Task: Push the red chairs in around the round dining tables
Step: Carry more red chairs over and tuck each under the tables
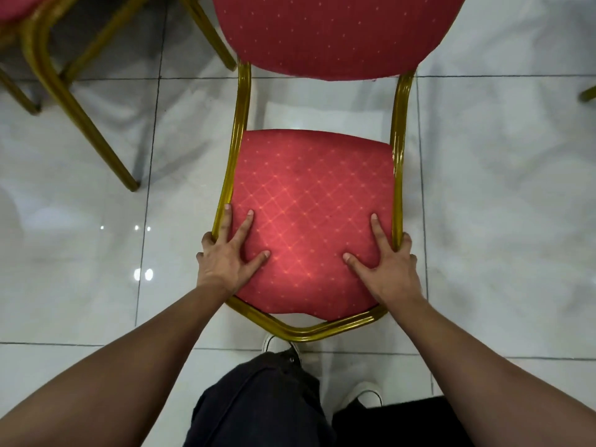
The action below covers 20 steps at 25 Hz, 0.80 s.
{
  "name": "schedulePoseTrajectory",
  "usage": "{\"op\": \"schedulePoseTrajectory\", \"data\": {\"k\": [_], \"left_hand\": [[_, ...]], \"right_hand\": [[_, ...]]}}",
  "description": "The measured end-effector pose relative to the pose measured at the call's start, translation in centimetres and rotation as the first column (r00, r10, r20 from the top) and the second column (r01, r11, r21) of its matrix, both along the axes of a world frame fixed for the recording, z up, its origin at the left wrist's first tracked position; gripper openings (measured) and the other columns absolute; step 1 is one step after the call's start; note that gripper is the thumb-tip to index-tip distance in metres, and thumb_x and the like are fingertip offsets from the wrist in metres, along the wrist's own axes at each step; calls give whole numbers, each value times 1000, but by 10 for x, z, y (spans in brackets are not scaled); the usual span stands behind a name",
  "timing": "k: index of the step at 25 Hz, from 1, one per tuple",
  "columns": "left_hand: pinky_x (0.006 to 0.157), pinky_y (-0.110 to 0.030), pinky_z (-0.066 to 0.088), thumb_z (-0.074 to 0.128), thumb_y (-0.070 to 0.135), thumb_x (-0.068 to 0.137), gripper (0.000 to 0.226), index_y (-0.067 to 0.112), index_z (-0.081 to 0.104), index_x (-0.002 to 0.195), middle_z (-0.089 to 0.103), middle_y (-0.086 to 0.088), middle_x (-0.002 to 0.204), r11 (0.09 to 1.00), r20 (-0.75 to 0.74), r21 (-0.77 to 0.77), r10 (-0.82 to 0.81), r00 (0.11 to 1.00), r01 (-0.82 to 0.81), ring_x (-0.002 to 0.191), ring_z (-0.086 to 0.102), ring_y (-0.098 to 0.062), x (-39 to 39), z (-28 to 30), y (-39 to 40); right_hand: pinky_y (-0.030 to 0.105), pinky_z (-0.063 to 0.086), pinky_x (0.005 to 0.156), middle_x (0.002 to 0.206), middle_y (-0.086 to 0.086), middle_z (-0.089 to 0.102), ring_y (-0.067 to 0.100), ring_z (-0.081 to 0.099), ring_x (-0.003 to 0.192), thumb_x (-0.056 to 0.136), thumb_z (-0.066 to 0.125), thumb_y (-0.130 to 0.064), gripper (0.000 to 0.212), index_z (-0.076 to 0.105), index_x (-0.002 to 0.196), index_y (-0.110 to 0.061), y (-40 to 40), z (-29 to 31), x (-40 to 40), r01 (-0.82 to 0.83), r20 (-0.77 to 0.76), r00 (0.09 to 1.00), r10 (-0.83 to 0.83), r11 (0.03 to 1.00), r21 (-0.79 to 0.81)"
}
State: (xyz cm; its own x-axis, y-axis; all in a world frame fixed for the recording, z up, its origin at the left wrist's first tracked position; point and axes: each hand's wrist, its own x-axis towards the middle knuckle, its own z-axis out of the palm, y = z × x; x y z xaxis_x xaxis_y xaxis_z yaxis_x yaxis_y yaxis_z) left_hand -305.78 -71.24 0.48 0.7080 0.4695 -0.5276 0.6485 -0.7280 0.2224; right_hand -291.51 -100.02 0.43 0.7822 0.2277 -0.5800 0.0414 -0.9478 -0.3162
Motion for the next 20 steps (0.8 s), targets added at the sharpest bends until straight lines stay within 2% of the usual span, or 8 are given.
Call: {"op": "schedulePoseTrajectory", "data": {"k": [5,13,16,20], "left_hand": [[111,-66,30,31,88,79,89,58,-8,153,-18,16,167,1000,-76,-17,-11,997,9,146,18,-43,-24,122,-23],[113,-65,27,31,83,87,81,52,5,157,-5,14,169,999,-188,-52,-1,982,-9,149,14,-40,-40,316,-74],[113,-65,27,33,80,89,78,50,11,157,2,11,169,998,-202,-69,-4,979,-10,149,15,-39,-37,374,-96],[114,-63,29,40,75,91,69,46,30,153,15,8,167,994,-159,-99,37,987,-53,149,19,-39,-36,437,-114]], "right_hand": [[59,47,105,155,8,18,44,39,135,72,37,-97,97,-17,146,-68,-25,126,-22,-13,-82,997,9,999,-43],[55,47,107,148,9,26,40,44,133,69,29,-100,98,-7,152,-63,-71,305,-26,-56,-203,979,28,989,-135],[54,46,107,148,12,27,41,45,133,67,31,-101,101,-1,154,-62,-89,359,-11,-77,-248,968,36,984,-160],[55,44,109,151,13,27,44,45,134,65,33,-103,103,9,155,-60,-103,412,5,-89,-268,963,40,981,-173]]}}
